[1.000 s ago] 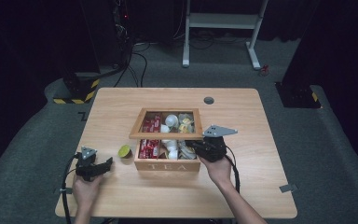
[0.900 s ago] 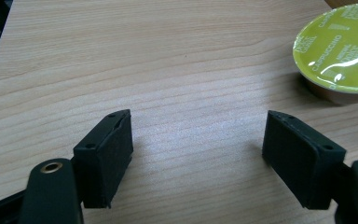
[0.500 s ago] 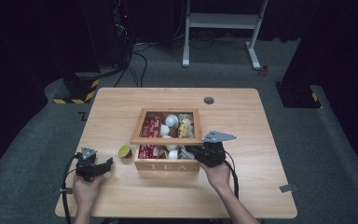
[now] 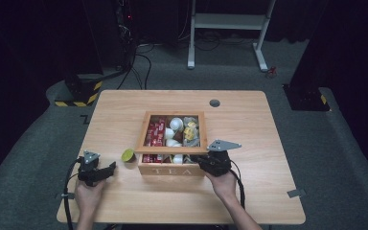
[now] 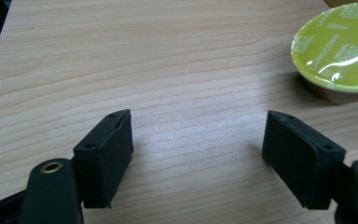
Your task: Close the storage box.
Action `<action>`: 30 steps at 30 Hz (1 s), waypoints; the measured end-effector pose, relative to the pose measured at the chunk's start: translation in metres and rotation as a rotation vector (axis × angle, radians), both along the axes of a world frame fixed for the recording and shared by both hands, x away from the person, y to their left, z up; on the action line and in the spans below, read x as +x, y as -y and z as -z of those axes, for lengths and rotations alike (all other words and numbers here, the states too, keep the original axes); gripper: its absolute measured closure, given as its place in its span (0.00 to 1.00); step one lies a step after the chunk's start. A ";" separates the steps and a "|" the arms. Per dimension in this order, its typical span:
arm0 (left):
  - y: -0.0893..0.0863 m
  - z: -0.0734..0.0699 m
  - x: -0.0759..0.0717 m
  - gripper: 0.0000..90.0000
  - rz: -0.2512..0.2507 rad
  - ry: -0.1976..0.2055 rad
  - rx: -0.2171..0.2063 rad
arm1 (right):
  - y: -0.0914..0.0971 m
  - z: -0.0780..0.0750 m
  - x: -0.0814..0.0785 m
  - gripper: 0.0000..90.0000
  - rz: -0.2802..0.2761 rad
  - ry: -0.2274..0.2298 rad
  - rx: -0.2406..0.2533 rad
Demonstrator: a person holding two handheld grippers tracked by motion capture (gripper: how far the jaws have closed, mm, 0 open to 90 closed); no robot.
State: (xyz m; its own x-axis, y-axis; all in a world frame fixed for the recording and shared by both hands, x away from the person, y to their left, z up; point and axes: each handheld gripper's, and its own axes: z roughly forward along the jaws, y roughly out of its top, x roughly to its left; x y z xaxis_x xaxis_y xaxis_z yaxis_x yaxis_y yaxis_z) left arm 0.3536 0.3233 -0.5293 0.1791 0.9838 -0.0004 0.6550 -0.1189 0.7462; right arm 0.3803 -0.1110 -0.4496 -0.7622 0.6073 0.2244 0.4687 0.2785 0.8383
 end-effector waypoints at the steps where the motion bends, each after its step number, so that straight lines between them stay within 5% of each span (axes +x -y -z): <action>1: 0.000 0.000 0.000 0.27 0.000 0.000 0.000 | 0.000 0.001 0.000 1.00 -0.001 0.000 0.000; 30: 0.000 0.000 0.000 0.27 -0.001 -0.001 0.000 | 0.001 0.022 -0.008 0.99 -0.003 -0.058 0.015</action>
State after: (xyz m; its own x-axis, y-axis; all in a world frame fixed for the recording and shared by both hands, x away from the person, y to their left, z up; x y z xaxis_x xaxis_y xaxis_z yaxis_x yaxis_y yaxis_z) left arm 0.3539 0.3232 -0.5293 0.1776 0.9841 -0.0004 0.6558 -0.1181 0.7457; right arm 0.3727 -0.1121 -0.4717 -0.7495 0.6014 0.2769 0.5155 0.2677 0.8140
